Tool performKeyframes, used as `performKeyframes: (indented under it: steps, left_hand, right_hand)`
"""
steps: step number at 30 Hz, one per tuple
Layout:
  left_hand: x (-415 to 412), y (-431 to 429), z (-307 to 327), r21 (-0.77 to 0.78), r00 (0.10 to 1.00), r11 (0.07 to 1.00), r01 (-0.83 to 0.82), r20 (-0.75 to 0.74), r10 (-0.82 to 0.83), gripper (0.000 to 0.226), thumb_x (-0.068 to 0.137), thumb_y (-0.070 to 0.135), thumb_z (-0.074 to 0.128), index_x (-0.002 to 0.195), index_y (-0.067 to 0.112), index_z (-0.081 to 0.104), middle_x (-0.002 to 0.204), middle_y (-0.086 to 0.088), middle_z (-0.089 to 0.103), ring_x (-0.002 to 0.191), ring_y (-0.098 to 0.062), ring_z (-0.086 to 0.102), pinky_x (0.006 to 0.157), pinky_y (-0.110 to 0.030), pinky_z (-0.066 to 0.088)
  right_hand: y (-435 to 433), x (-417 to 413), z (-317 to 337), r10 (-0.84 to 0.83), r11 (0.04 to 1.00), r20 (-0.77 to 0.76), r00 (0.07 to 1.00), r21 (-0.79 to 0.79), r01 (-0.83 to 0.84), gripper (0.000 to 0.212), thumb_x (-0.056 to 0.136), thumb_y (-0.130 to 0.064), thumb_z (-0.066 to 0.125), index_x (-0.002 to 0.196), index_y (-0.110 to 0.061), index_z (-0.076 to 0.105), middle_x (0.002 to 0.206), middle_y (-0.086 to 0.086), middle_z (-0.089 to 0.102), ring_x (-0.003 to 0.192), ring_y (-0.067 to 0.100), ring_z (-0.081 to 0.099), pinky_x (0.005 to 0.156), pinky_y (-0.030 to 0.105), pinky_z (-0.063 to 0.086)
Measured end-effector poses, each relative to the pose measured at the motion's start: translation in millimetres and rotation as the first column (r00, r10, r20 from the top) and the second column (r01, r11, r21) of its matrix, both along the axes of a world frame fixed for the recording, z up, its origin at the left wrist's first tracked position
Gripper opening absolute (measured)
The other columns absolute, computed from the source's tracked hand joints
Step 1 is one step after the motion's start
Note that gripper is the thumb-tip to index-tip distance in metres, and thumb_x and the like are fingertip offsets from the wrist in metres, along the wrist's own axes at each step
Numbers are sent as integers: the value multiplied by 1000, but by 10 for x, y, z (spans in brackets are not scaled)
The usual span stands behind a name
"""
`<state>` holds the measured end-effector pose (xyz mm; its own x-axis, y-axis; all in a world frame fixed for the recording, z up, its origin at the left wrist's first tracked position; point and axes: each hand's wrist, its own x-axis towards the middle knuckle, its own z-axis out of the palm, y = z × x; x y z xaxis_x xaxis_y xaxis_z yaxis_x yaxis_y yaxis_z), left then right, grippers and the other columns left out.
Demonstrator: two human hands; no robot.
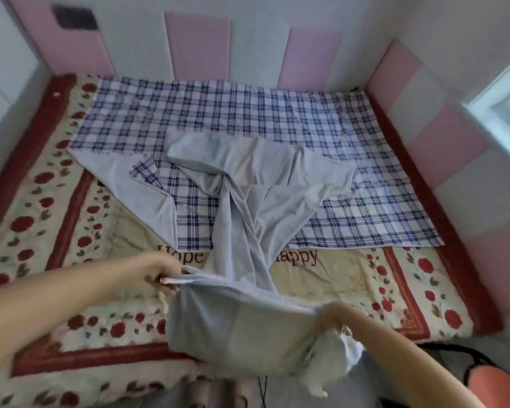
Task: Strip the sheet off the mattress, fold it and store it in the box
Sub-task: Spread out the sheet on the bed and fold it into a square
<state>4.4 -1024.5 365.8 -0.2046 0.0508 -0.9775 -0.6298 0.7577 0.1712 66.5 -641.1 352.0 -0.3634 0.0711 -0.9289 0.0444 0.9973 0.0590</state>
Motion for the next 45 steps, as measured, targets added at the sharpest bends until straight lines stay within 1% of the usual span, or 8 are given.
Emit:
performKeyframes:
  steps: [2,4,8,17,25,31,38,45]
  left_hand:
    - [-949,244,559,314,846,885,-343,-306,436,31,102,4,30,125,-4,48,109,-12,60,83,-27,66,45,-23,50]
    - [-2133,552,2138,621,518,733,-278,-545,659,36,102,3,25,132,-4,46,116,-13,56,91,-24,67,40,-19,49]
    - [-3113,691,5351,890,-71,412,194,-406,911,35,98,8,35,126,0,55,109,-19,62,51,-12,62,46,-23,51]
    - [-2696,647,6892,769,-362,505,391,-376,853,25,97,7,39,115,12,55,93,-11,61,61,-15,53,46,-20,37]
    - [-2555,555,4716,716,-190,677,171,-650,736,27,93,4,38,92,17,61,75,-13,57,68,-21,51,48,-17,34]
    - [-1915,110,2175,221,105,974,50,-971,215,21,97,7,42,112,6,57,98,-21,62,74,-23,50,59,-28,34]
    - [-732,-841,-754,39,498,998,47,-867,10,27,92,-11,41,96,4,64,101,-18,63,90,-12,61,74,-23,42]
    - [243,-1497,-2780,-27,523,982,-185,-849,75,36,81,-23,40,94,3,62,87,-10,58,65,7,52,58,-6,36]
  right_hand:
    - [144,-923,650,-355,933,-376,856,-82,351,25,100,-17,39,103,-4,60,101,11,55,91,20,55,82,29,43]
    - [354,-1994,2062,-609,768,-725,321,-440,465,22,99,-15,43,91,-2,59,100,16,60,90,28,58,87,35,43]
    - [355,-2811,5224,-678,659,-548,-490,-748,-75,29,90,-4,47,116,2,59,112,21,62,107,33,58,88,36,42]
    - [491,-2374,7277,-654,747,-328,-682,-424,-512,29,79,-8,65,108,-11,61,85,3,59,82,16,53,67,23,36]
    - [358,-1923,5148,-570,817,-598,-564,-486,-310,37,72,4,57,105,-13,64,80,3,63,75,20,56,62,27,37]
    - [155,-1224,2544,-243,968,-969,-45,-240,-79,30,71,-8,62,101,-9,63,89,10,65,79,29,62,65,38,47]
    - [-697,-89,-649,47,989,-809,586,-43,-139,27,87,-1,52,113,-8,54,102,10,55,84,34,62,61,41,48]
    - [-1452,852,-2709,-103,993,-694,713,-118,28,48,71,12,61,114,-10,57,99,9,55,77,28,59,47,34,35]
